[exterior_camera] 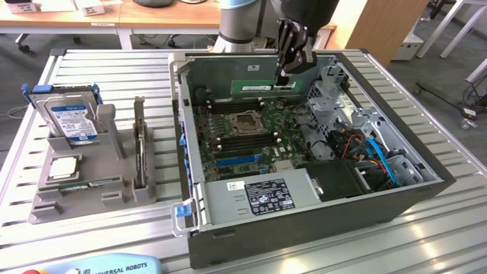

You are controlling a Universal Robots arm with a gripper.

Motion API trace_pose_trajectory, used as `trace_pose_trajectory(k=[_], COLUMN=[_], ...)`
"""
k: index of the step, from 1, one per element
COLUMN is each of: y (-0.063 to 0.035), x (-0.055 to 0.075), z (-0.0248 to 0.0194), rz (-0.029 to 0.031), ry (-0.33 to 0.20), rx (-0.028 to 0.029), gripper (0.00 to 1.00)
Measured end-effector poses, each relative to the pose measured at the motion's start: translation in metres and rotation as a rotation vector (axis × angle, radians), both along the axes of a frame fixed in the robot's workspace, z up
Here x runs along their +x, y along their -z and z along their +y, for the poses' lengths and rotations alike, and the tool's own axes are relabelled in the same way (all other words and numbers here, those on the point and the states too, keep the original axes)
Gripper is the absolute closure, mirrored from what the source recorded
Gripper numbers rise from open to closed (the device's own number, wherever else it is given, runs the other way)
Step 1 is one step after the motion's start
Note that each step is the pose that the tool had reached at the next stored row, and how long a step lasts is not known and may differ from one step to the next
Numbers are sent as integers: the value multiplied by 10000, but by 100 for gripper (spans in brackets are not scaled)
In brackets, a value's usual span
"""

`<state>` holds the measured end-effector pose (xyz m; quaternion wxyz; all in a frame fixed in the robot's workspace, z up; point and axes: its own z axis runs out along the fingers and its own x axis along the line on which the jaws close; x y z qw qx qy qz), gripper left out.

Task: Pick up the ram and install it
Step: 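Pick up the ram and move it above insertion slot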

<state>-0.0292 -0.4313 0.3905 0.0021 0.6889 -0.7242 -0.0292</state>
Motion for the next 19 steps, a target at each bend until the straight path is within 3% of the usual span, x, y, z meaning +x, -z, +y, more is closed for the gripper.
trace_pose_trajectory(k=[9, 19], y=[134, 167], x=[0, 15], z=[1, 1], rz=[-9, -11], ry=[-31, -436], rx=[0, -1], gripper=[89, 89])
